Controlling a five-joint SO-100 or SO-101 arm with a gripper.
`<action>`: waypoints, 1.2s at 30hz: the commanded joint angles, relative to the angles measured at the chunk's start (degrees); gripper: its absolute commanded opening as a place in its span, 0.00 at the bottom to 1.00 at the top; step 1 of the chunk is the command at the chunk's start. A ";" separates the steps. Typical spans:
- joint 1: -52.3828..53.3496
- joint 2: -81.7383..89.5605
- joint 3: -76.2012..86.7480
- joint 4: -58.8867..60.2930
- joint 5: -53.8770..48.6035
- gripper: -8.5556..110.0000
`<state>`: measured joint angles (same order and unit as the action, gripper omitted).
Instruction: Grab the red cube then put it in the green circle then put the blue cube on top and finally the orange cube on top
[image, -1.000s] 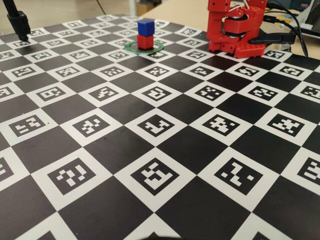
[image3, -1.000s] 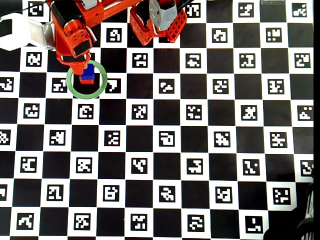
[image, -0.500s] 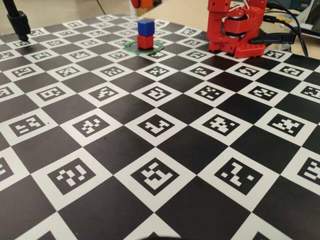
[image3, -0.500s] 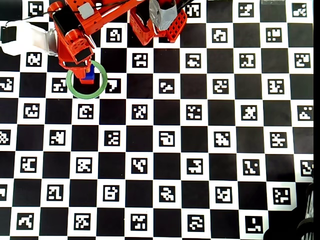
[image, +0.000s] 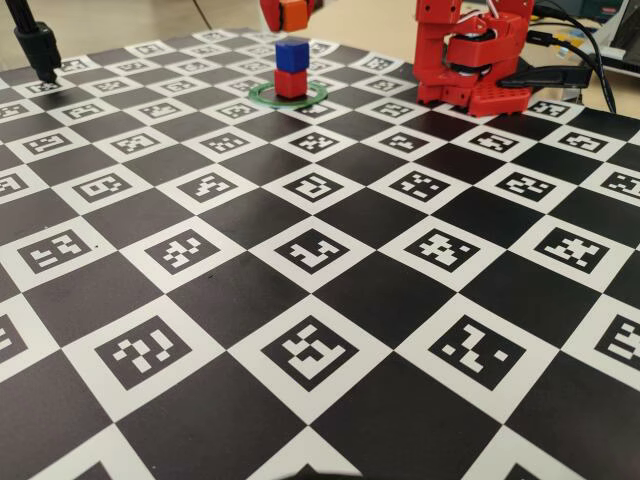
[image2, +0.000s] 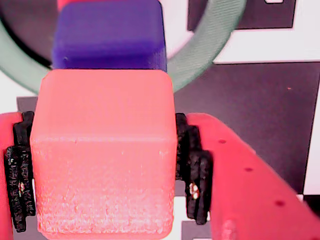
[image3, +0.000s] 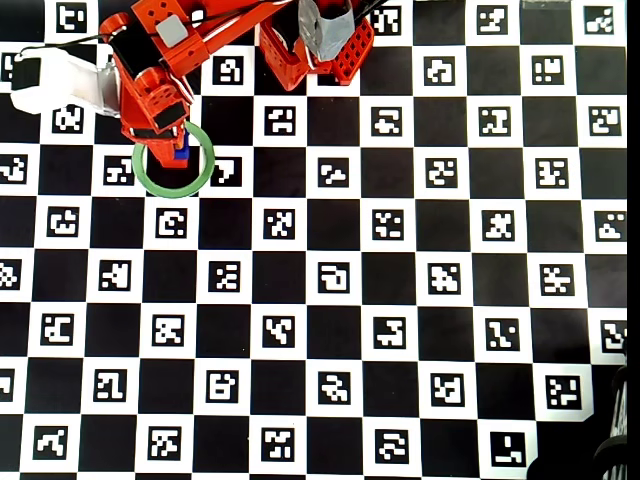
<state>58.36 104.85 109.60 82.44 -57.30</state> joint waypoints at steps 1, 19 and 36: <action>0.18 4.39 -0.18 -0.88 0.26 0.14; 0.00 3.52 2.20 -3.43 0.44 0.14; -0.44 3.60 3.78 -4.22 0.44 0.14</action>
<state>58.36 104.94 113.82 79.45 -56.95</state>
